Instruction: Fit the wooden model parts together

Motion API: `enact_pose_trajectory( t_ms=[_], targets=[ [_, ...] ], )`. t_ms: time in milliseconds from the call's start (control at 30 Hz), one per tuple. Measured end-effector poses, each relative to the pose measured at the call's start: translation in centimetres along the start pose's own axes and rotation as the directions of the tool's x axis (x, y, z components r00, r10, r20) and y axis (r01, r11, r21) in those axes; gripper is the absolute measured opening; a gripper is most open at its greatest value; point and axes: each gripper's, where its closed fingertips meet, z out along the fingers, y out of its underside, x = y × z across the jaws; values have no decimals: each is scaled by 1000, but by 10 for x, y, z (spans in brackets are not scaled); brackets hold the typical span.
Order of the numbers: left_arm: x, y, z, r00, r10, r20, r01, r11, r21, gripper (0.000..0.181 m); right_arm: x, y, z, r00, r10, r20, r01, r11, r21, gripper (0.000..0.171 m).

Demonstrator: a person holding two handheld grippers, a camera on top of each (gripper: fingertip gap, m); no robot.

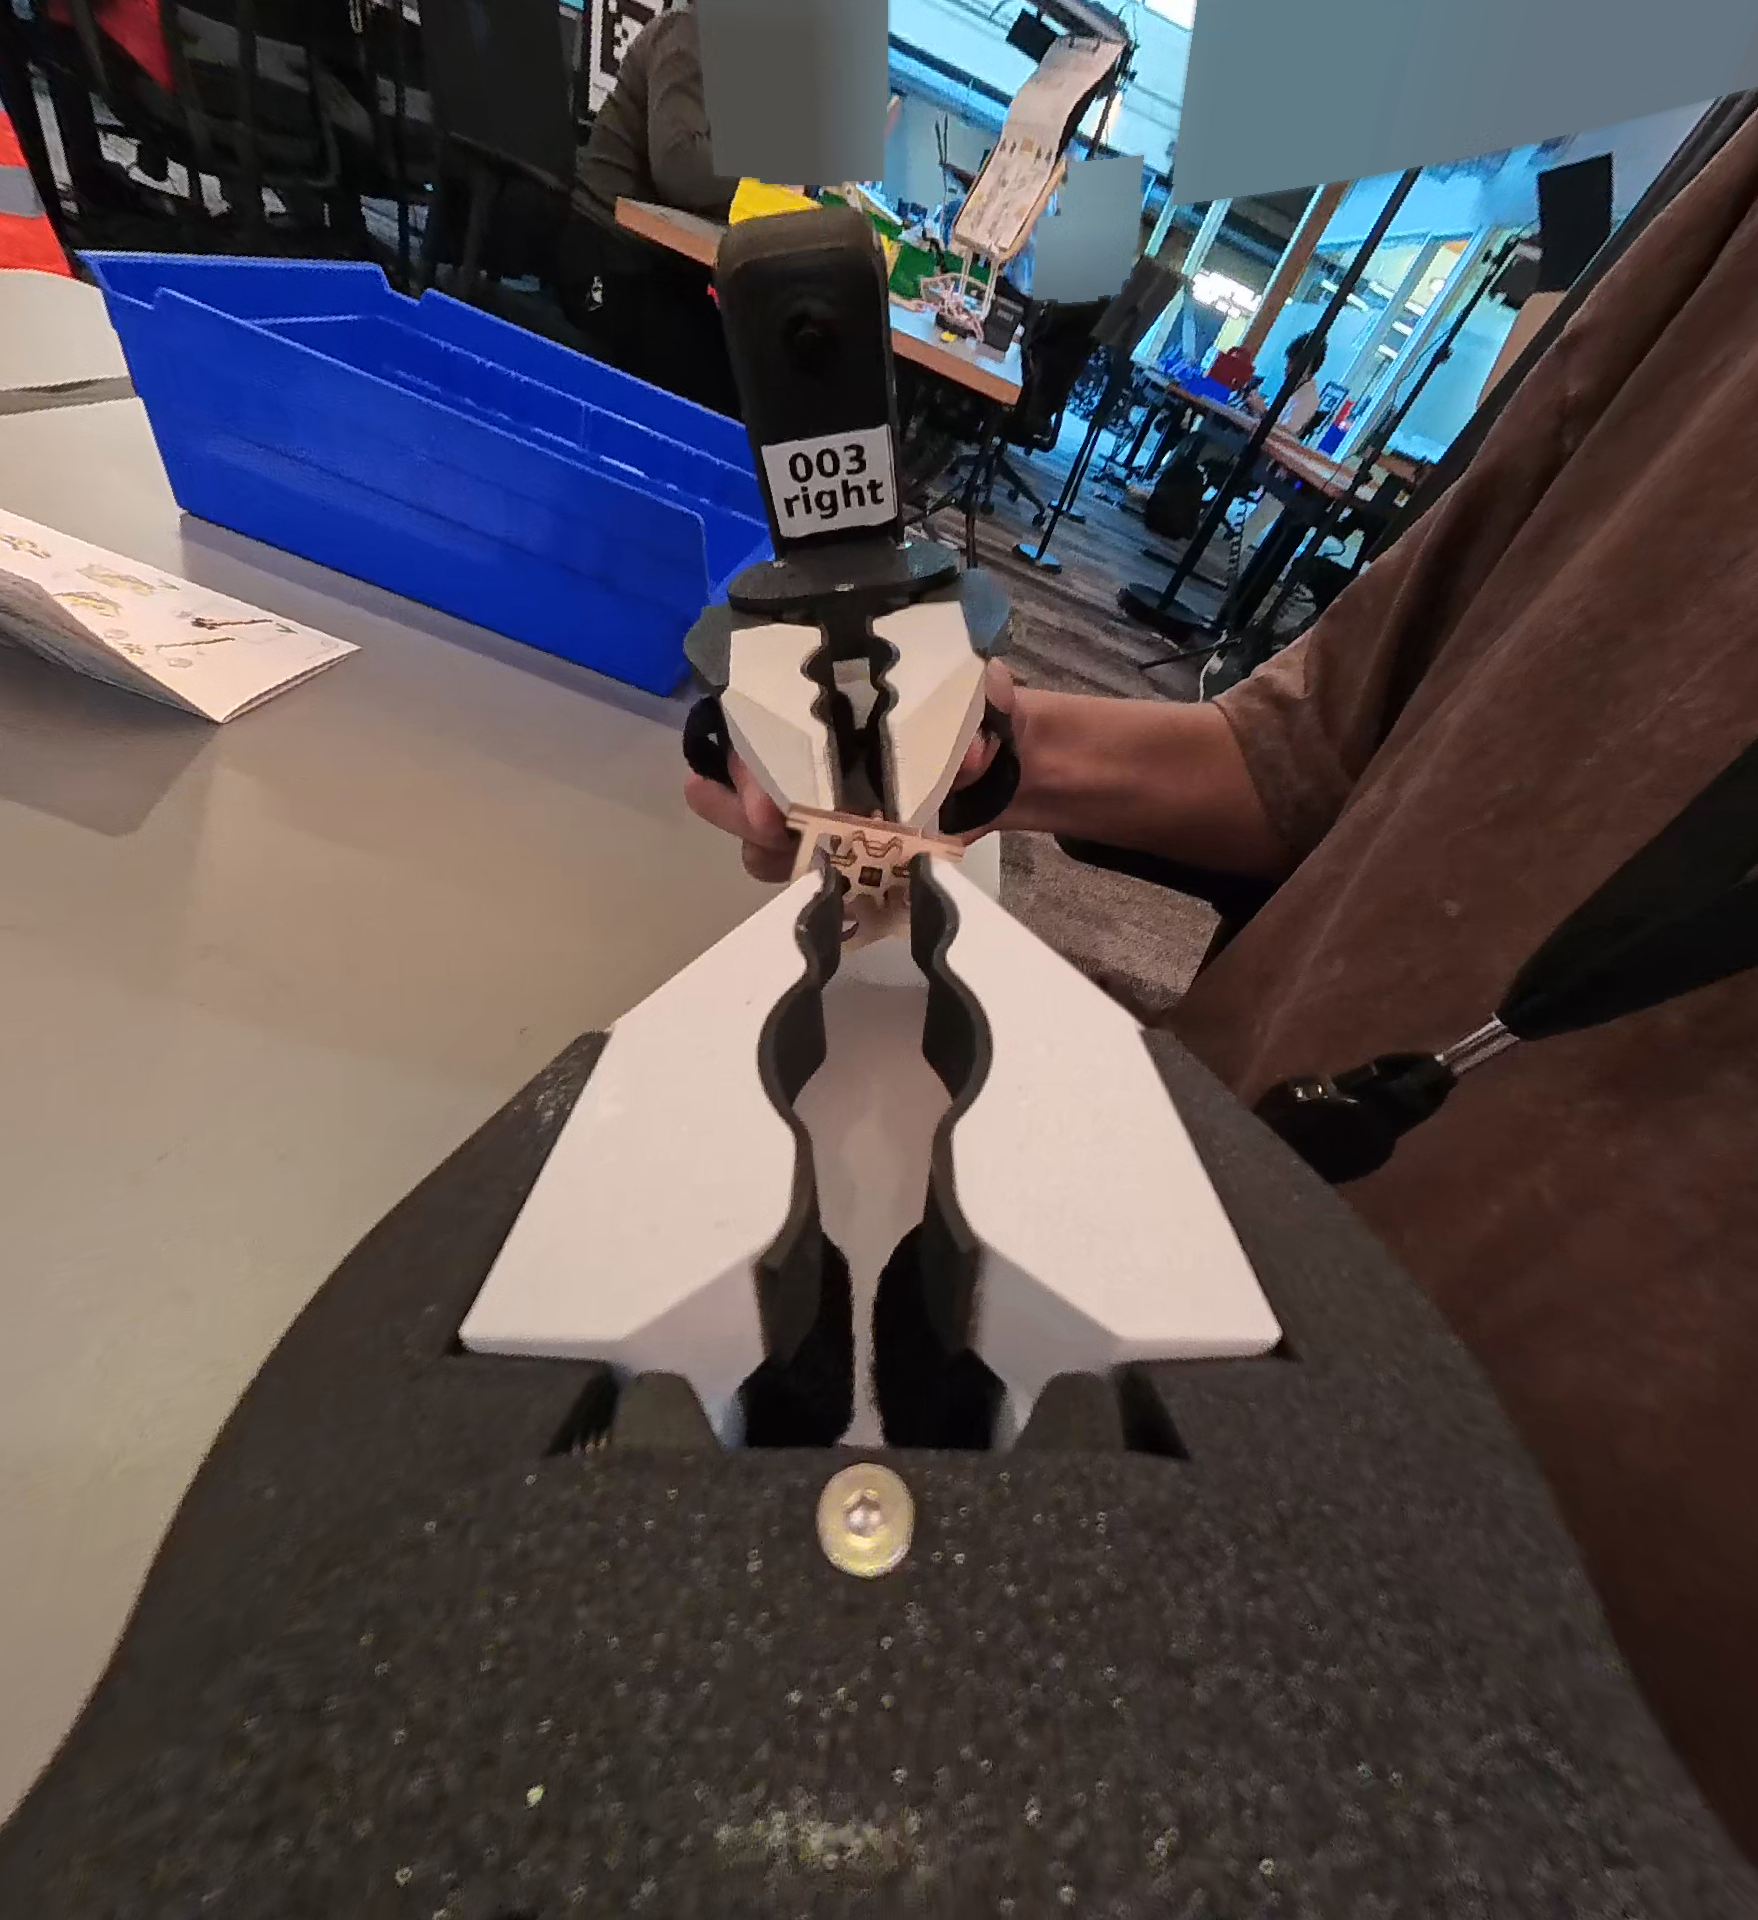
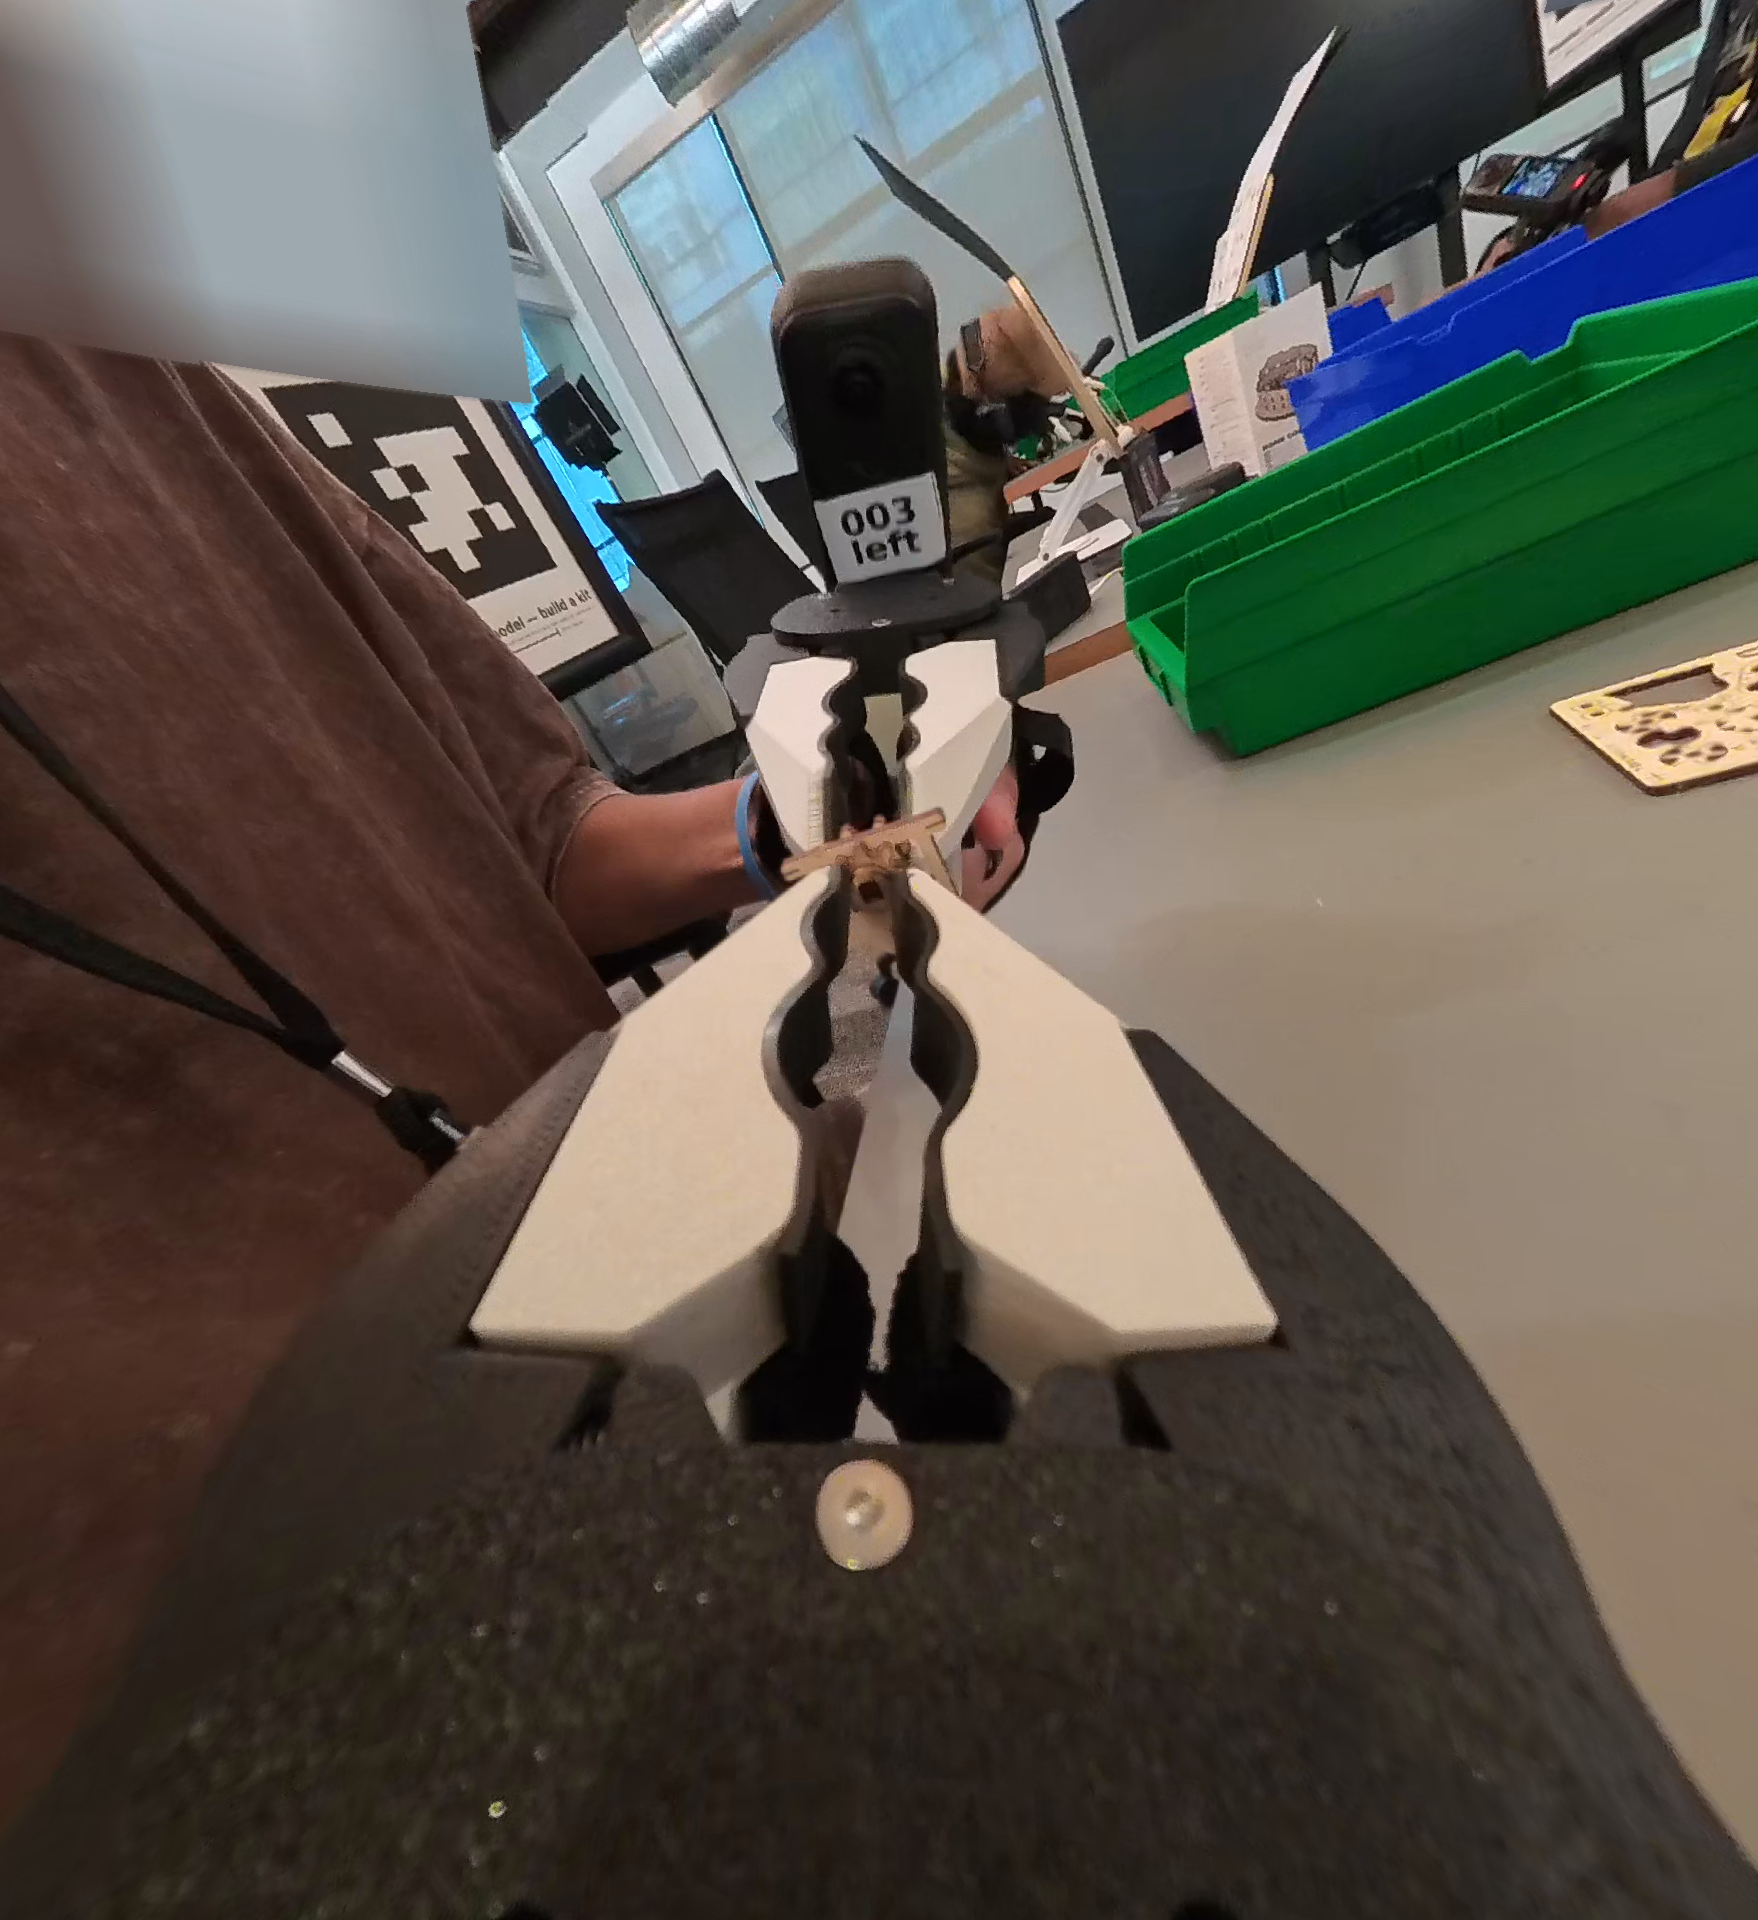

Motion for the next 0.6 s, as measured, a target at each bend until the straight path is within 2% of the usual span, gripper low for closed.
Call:
enact_pose_trajectory(
  t_ms=[467,600],
  targets=[
    [-2,-8,-7,1000,0,18,-1,1000,20,15,-1,-4,-3,999,20,28,-21,1000,11,8],
    [-2,-10,-10,1000,6,11,-6,1000,21,8,0,-3,-2,1000,15,22,-15,1000,-5,8]
  ],
)
